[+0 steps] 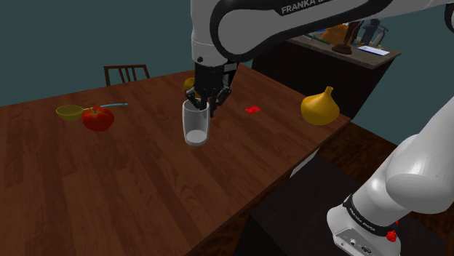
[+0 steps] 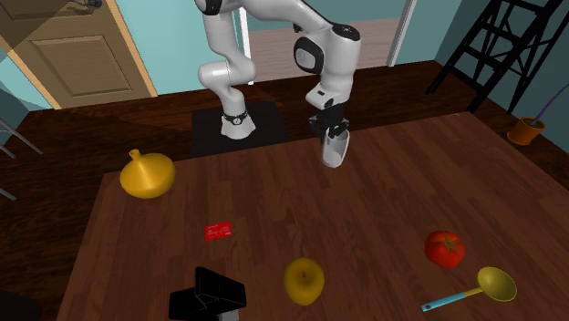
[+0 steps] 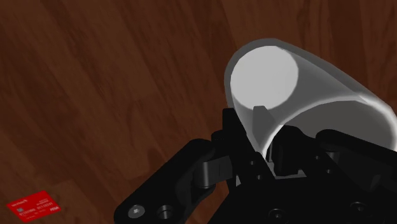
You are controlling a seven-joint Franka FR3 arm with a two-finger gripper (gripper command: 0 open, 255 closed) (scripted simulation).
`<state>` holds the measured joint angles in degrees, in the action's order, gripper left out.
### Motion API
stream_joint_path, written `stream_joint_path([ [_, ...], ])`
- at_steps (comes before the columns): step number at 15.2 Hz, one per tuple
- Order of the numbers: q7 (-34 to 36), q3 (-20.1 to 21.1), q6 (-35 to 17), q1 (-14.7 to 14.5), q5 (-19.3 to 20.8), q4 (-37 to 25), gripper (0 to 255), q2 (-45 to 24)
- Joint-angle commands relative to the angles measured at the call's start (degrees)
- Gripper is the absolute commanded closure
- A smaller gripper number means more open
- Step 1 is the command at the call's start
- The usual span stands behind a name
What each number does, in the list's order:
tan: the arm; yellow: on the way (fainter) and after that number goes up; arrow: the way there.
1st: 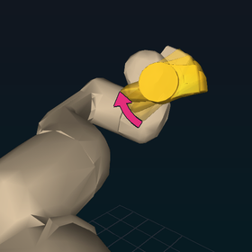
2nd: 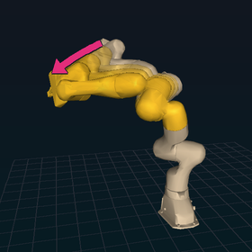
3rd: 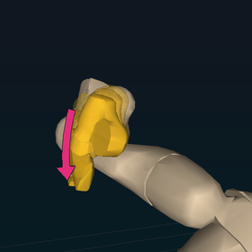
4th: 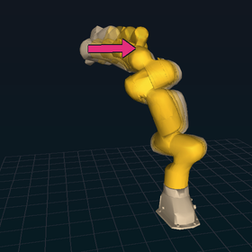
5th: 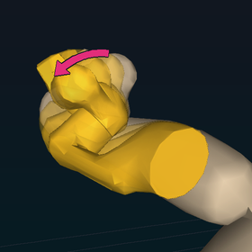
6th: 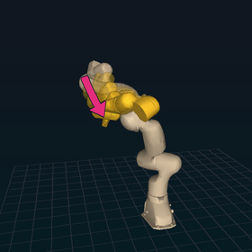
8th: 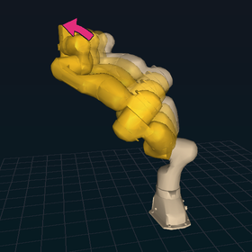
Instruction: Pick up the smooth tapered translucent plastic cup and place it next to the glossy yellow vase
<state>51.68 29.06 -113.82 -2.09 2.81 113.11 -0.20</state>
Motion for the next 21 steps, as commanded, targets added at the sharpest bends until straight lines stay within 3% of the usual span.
stream_joint_path([
  [1, -0.2, 0.0, 1.6, 0.0, -0.1, -1.4, 255, 0.2],
  [21, -1.0, -0.1, 16.9, 0.1, -0.7, -16.1, 255, 0.9],
])
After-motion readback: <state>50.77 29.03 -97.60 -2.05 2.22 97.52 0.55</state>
